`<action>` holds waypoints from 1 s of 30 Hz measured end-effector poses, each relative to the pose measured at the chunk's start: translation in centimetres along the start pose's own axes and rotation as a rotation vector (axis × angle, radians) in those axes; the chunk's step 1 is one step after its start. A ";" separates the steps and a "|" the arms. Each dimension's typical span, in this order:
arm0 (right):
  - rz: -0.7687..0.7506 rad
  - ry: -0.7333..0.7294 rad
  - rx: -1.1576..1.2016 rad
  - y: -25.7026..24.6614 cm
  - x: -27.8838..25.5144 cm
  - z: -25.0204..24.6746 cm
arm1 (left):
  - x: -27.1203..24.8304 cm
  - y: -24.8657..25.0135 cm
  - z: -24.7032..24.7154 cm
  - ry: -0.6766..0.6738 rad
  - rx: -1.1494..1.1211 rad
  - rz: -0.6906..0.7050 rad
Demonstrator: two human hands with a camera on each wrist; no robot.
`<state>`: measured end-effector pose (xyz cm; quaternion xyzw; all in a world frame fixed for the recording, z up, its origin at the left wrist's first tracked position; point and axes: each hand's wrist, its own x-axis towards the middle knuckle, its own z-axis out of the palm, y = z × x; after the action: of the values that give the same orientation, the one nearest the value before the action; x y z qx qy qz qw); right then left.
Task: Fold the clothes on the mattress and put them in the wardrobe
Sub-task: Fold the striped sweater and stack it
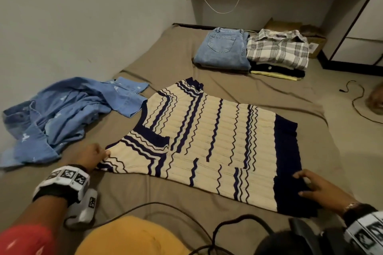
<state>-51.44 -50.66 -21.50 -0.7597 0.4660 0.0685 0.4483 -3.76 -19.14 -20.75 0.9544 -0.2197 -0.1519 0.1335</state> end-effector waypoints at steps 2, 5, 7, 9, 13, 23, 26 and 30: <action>-0.014 0.047 -0.075 -1.2 0.1 -0.2 | 0.3 1.8 -0.6 0.104 0.052 0.075; -0.031 0.055 -0.036 -3.5 -0.4 -0.8 | 1.1 5.3 -0.8 0.124 0.115 0.375; -0.062 0.040 0.045 -4.3 -0.4 -1.0 | 1.7 8.1 -0.2 0.038 0.198 0.531; -0.027 0.045 0.157 -4.6 -0.1 -1.2 | 2.5 10.2 0.9 -0.087 0.248 0.577; -0.040 0.079 -0.074 -3.8 2.0 -0.6 | 4.0 12.2 2.7 -0.228 0.458 0.545; -0.142 0.248 -0.324 -3.1 4.1 -2.1 | 5.8 14.0 0.7 0.054 0.375 0.486; -0.119 0.304 -0.358 -3.4 4.5 -2.3 | 5.6 14.8 0.3 0.154 0.311 0.502; -0.217 0.426 -0.628 -3.8 3.9 -1.3 | 4.0 13.9 1.2 0.067 0.271 0.625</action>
<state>-46.74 -53.57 -20.45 -0.9019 0.4220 0.0008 0.0919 -6.04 -33.29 -18.27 0.8545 -0.5152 -0.0416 0.0527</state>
